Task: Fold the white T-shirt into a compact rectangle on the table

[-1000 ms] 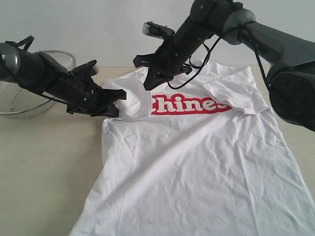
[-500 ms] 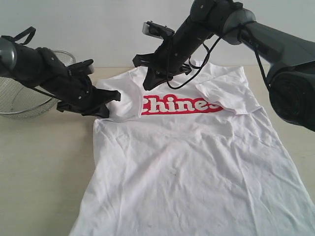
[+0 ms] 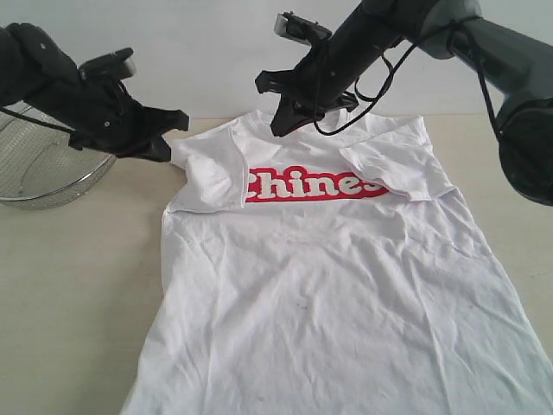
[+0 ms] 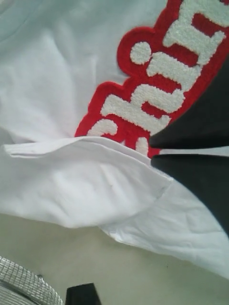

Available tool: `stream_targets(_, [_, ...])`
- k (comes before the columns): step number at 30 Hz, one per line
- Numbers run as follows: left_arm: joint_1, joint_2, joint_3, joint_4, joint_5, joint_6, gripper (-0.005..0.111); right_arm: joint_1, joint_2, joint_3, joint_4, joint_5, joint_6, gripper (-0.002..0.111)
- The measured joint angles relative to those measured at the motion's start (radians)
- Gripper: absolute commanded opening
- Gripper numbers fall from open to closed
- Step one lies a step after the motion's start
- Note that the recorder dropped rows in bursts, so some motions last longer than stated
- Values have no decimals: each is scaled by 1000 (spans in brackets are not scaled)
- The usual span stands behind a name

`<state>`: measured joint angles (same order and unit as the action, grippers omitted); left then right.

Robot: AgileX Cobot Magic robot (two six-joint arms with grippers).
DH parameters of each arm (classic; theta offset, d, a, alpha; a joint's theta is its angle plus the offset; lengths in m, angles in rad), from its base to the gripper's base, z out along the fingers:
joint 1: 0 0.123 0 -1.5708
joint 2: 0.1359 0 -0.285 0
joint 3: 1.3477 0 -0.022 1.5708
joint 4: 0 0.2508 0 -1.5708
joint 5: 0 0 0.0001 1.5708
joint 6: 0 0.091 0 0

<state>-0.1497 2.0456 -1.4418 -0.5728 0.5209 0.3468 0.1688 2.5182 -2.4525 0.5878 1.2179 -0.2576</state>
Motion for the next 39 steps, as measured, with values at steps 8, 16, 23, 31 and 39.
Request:
stream_targets(8, [48,159,-295,33,125,24,4,-4,-8,0,24,0,0,0])
stream_targets(16, [50,368,-536,69,270,7,4,-4,-84,0,24,2,-7,0])
stream_targets(23, [50,437,-604,132,223,-7,4,-4,-84,0,24,2,-11,0])
stream_targets(31, [50,512,-691,149,224,-14,4,-4,-84,0,24,2,-18,0])
stream_targets(39, [26,523,-790,379,308,-50,4,-4,-84,0,24,2,-20,0])
